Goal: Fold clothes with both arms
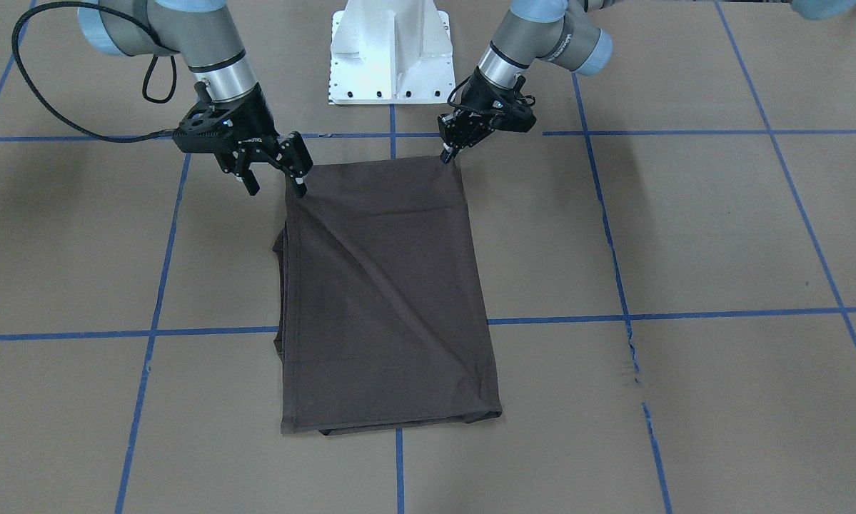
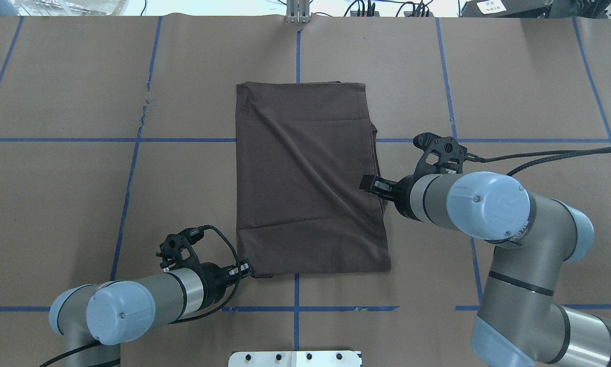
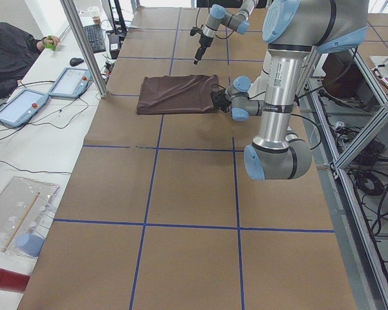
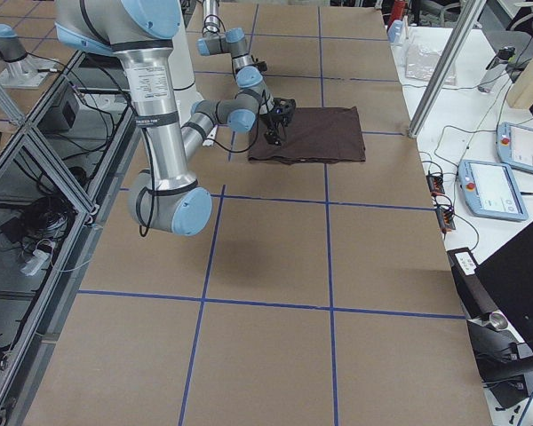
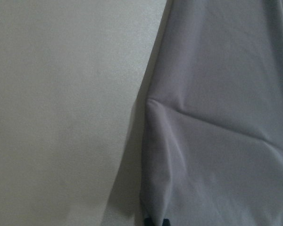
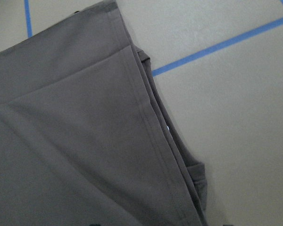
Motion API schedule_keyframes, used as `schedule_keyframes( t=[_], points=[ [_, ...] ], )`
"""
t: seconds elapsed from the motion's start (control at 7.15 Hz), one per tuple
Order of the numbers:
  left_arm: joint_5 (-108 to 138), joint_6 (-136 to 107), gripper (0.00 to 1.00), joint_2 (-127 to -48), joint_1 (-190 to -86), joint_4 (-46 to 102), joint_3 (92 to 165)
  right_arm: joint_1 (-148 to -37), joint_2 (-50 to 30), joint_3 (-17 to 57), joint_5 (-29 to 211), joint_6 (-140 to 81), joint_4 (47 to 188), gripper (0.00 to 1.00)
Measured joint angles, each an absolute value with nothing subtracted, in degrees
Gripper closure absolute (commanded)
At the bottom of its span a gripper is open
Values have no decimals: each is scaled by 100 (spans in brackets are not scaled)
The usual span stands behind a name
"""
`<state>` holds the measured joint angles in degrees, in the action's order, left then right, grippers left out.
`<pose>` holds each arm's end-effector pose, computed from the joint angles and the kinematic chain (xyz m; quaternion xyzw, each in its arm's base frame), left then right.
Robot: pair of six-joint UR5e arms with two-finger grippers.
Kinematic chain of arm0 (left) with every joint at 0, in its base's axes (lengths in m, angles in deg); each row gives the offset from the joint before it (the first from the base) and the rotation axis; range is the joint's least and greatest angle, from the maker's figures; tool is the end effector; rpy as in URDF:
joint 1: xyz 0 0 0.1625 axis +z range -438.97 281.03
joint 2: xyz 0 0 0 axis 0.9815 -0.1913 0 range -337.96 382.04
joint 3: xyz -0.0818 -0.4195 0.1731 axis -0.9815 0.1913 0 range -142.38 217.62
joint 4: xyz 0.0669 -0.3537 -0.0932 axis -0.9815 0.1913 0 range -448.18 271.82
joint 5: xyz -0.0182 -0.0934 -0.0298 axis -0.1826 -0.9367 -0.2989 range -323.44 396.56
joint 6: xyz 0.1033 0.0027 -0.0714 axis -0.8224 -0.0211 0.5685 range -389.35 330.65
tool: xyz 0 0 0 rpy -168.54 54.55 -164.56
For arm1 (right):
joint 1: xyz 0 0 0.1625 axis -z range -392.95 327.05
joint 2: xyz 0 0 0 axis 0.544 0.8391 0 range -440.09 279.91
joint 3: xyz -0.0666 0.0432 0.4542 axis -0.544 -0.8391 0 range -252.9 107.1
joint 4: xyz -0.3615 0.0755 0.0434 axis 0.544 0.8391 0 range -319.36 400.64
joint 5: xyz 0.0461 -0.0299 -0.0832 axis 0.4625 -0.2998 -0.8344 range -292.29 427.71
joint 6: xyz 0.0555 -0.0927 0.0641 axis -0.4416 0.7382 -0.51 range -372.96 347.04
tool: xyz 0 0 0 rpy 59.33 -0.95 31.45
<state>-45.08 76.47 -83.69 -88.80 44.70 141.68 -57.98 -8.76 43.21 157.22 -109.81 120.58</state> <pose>0.5403 -0.2474 0.3757 0.0277 0.5932 -0.2204 0.7738 -0.4452 -0.3562 0.3456 0.0765 -0.4541 0.2456 0.8530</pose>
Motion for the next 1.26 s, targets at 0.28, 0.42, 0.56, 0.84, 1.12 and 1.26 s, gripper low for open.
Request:
schedule_keyframes(
  t=[0.28, 0.42, 0.56, 0.84, 1.12, 1.26],
  points=[
    [-4509, 7648, 100, -8369, -8881, 4471, 14172, -5441, -1325, 4322, 15690, -12163, 13096, 22],
    [-4509, 7652, 100, -8366, -8880, 4471, 14180, -5224, -1364, 4218, 15637, -12491, 13239, 23],
    [-4509, 7654, 100, -8365, -8873, 4471, 14183, -5014, -1410, 4108, 15542, -12764, 13321, 23],
    [-4509, 7655, 100, -8363, -8866, 4471, 14191, -4723, -1455, 3829, 15283, -12983, 13390, 23],
    [-4509, 7655, 100, -8360, -8858, 4471, 14200, -4645, -1469, 3643, 15150, -13017, 13392, 23],
    [-4509, 7656, 100, -8360, -8857, 4471, 14204, -4632, -1490, 3575, 15135, -13019, 13390, 23]
  ],
)
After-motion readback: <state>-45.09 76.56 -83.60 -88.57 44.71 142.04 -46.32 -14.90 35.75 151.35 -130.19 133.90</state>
